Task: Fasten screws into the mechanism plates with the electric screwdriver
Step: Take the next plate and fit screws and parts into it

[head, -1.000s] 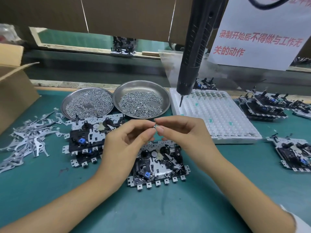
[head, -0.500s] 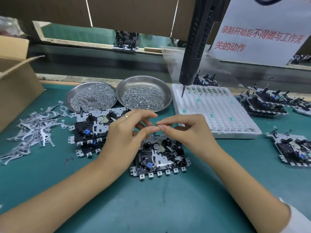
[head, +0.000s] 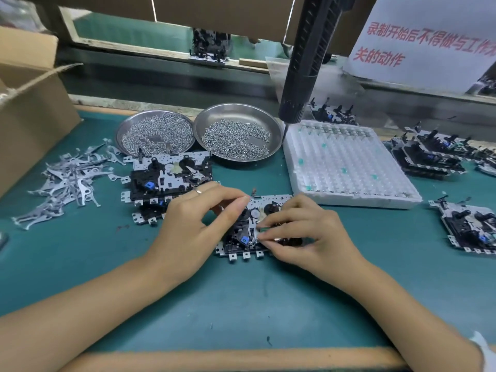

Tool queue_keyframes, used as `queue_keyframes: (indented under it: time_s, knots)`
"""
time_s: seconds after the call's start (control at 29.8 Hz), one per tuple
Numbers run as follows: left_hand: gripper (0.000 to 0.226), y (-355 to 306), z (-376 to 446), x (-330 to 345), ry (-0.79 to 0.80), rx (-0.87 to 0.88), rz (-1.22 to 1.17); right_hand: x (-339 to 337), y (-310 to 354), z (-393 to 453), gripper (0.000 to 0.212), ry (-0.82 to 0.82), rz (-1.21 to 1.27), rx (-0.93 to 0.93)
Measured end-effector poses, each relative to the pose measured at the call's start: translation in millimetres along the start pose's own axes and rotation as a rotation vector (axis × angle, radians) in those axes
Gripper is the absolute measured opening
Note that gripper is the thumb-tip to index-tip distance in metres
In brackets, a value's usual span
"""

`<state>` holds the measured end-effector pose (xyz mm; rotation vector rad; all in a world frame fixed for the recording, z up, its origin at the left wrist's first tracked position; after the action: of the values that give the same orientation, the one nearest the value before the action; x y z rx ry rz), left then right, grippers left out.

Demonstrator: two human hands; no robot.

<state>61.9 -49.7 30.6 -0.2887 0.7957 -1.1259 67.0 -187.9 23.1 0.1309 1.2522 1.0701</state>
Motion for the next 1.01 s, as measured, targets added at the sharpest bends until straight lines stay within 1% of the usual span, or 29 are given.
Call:
queue_keyframes:
  time_s: [0.1,0.37,0.47,0.57,0.7,0.81,1.01]
  knots:
    - [0.014,-8.3,0.2,4.1,0.045,0.068,0.058,-0.5,3.6,-0.4,0.010,-0.005,-0.019,-0.020]
    - [0.013,-13.8,-4.0,12.7,0.126,0.073,0.057,2.0,8.8,-2.4,0.010,0.005,-0.053,-0.057]
    - [0.022,-17.1,-8.4,22.3,0.219,0.079,0.054,3.3,10.6,-3.4,0.012,0.021,-0.052,-0.067]
    - [0.035,-16.3,-13.5,32.2,0.308,0.091,0.183,4.2,6.7,-3.0,0.014,0.062,-0.013,-0.023]
    - [0.032,-14.2,-15.2,35.1,0.294,0.072,0.221,1.7,-1.3,0.1,0.016,0.082,0.071,0.076]
    - [0.031,-14.1,-15.8,36.0,0.277,0.072,0.221,0.9,-1.4,0.4,0.013,0.085,0.087,0.091]
    - [0.031,-13.0,-17.6,38.5,0.262,0.069,0.192,2.7,-5.9,-0.6,0.013,0.103,0.137,0.157]
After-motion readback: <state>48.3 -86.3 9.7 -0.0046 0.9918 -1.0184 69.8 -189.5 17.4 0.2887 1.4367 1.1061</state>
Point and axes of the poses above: each hand's wrist, its own z-axis towards the middle knuckle, its own x-axis out of the palm, y = z × x, the point moved 10 cm from there along z, towards the middle knuckle, and after that the axes turned 15 degrees about x, right-handed, at the moved point
